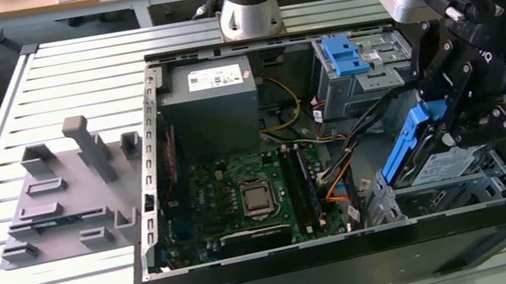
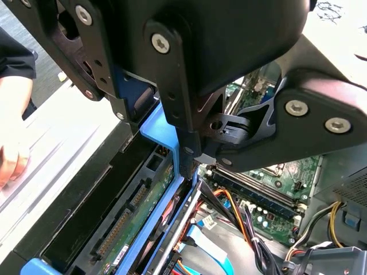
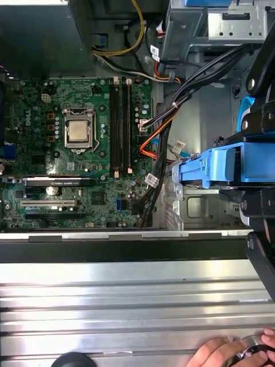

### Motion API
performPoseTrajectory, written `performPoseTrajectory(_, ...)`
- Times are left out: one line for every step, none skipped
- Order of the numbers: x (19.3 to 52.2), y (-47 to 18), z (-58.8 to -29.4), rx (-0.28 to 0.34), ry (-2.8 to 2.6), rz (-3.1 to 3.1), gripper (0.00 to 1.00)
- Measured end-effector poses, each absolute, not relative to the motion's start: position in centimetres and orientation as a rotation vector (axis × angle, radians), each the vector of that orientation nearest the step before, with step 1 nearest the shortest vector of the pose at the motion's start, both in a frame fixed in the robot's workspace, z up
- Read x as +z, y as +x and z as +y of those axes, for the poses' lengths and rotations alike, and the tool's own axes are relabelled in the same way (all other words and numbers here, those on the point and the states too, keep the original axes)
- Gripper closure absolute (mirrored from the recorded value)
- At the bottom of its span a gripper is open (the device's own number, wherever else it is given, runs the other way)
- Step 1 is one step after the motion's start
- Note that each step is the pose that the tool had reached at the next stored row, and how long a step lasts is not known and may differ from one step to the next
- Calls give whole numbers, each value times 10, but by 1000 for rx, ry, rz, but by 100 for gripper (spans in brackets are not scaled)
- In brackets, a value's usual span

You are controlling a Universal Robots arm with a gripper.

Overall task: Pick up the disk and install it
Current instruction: 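Insert the disk into the insertion slot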

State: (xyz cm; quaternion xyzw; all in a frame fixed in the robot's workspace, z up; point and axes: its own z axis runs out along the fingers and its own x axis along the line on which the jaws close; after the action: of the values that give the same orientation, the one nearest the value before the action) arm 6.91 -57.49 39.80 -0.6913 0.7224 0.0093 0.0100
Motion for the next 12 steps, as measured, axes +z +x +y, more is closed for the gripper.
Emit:
performPoseTrajectory(398, 69, -575, 29, -2158, 2255, 64)
performPoseTrajectory(397, 69, -575, 29, -2158, 2255, 64)
performPoseTrajectory(397, 69, -575, 29, -2158, 2255, 64)
performPoseTrajectory(397, 69, -575, 29, -2158, 2255, 64)
performPoseTrajectory(397, 69, -575, 29, -2158, 2255, 64)
performPoseTrajectory(397, 69, -575, 29, -2158, 2255, 64)
performPoseTrajectory(396, 69, -575, 29, -2158, 2255, 64)
performPoseTrajectory(395, 69, -575, 29, -2158, 2255, 64)
performPoseTrajectory(395, 69, -575, 29, -2158, 2255, 64)
performPoseTrajectory(395, 69, -575, 29, -2158, 2255, 64)
performPoseTrajectory(395, 69, -575, 29, -2158, 2255, 64)
performPoseTrajectory(394, 69, -575, 29, -2158, 2255, 64)
